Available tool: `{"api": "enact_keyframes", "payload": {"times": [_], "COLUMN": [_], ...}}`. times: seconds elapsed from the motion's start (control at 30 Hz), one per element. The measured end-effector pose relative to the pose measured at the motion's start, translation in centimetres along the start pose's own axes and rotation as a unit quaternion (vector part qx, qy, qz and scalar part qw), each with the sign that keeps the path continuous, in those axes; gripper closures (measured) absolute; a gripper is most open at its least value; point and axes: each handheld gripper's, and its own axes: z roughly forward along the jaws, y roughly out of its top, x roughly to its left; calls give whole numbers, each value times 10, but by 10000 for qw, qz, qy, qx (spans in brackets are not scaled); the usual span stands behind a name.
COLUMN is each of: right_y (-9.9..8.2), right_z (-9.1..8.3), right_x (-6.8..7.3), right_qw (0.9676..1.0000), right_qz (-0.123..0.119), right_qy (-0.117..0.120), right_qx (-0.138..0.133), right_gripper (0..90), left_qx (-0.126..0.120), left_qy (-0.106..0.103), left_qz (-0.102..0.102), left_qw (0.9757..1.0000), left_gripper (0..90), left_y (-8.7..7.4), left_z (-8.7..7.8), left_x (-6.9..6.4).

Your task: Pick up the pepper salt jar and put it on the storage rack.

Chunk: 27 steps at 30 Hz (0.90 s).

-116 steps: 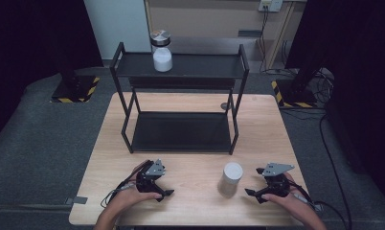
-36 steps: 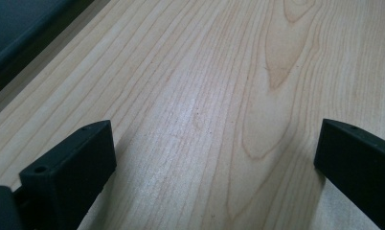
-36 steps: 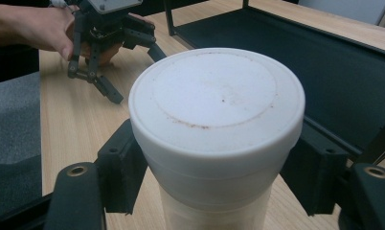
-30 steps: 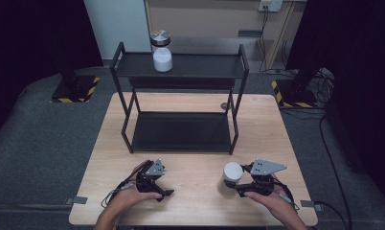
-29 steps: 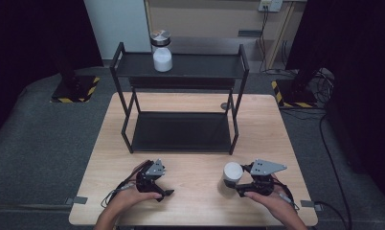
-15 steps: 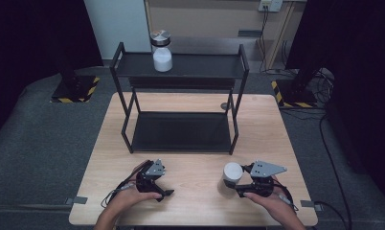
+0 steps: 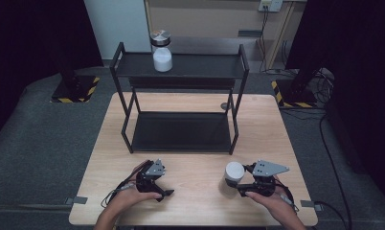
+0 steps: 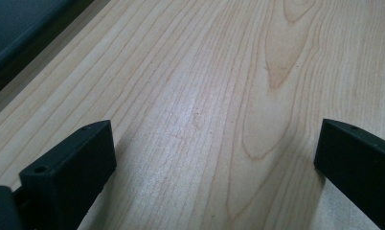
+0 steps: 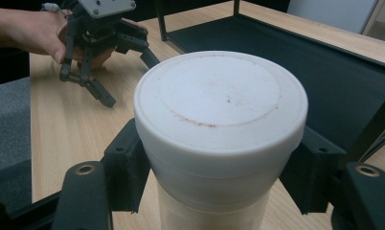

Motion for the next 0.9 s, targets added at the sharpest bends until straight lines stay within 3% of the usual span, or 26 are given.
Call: {"api": "enact_keyframes", "payload": {"times": [0.27,0.4,0.5,0.9], "right_y": [3,11,22,74], "right_z": [-10,-16,-17,-2], "right_x": [-10,-20,-26,-43], "right_qw": [9999,9999,9998,9977], "right_qz": [96,51,-5,-218], "right_qy": [-8,121,200,564], "right_qx": [-115,-73,-3,-301], "right_gripper": [352,352,352,352], "left_qx": [0,-2,-2,-1], "left_qy": [-3,-5,-6,-4], "left_qz": [-3,0,2,3], "left_qw": [10000,10000,10000,10000], "left_gripper": [0,0,0,0], "left_y": [0,0,0,0], "left_z": [0,0,0,0], "left_x": [0,0,0,0]}}
